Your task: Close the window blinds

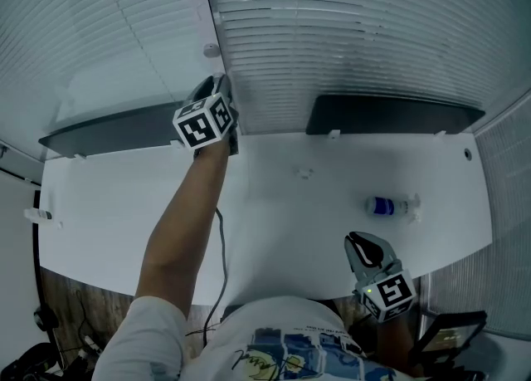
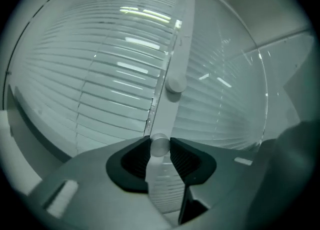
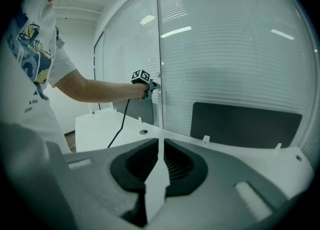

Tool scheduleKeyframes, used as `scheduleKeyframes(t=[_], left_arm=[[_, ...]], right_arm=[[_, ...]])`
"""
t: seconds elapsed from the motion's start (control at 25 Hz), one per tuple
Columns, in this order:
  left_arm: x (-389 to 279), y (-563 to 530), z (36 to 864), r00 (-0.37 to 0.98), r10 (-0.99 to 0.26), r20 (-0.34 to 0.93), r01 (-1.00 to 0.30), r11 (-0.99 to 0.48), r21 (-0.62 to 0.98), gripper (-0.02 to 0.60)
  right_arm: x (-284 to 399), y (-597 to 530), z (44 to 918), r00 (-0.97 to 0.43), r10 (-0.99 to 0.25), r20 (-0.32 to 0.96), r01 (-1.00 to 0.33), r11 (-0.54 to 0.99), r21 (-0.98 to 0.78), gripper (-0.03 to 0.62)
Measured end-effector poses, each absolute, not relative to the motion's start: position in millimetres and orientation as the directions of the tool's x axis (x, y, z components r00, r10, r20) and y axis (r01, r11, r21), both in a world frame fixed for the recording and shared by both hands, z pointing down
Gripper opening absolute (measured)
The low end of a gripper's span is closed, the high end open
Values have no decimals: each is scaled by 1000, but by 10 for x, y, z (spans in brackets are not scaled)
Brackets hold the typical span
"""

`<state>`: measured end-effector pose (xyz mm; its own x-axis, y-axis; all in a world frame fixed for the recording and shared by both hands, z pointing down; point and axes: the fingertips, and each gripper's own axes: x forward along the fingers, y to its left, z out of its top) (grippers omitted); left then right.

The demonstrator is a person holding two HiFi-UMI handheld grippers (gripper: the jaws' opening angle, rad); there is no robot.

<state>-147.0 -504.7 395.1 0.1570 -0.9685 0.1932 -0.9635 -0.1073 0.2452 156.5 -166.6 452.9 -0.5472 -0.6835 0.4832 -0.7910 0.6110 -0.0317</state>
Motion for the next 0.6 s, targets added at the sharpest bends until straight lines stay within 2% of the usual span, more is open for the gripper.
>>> scheduleKeyframes(t=[0.24, 0.36, 0.48, 0.6], left_arm=[[-1417, -5050, 3948, 134, -968, 214, -989, -145, -40, 134], [-1387, -5028, 3939, 140, -967, 212, -967, -180, -182, 177], [-1326, -4978, 3938, 156, -965, 209, -906, -224, -358, 189], [-1275, -4939, 3943, 164, -963, 212, -793, -256, -553, 189]], right_arm=[[1578, -1660, 4542, -547, -686, 479, -792, 610, -30, 23], [1584, -1662, 4542, -547, -688, 478, -793, 608, -33, 23], [1581, -1653, 4536, -548, -688, 477, -793, 609, -32, 23], [1578, -1650, 4534, -549, -687, 476, -793, 608, -37, 23]])
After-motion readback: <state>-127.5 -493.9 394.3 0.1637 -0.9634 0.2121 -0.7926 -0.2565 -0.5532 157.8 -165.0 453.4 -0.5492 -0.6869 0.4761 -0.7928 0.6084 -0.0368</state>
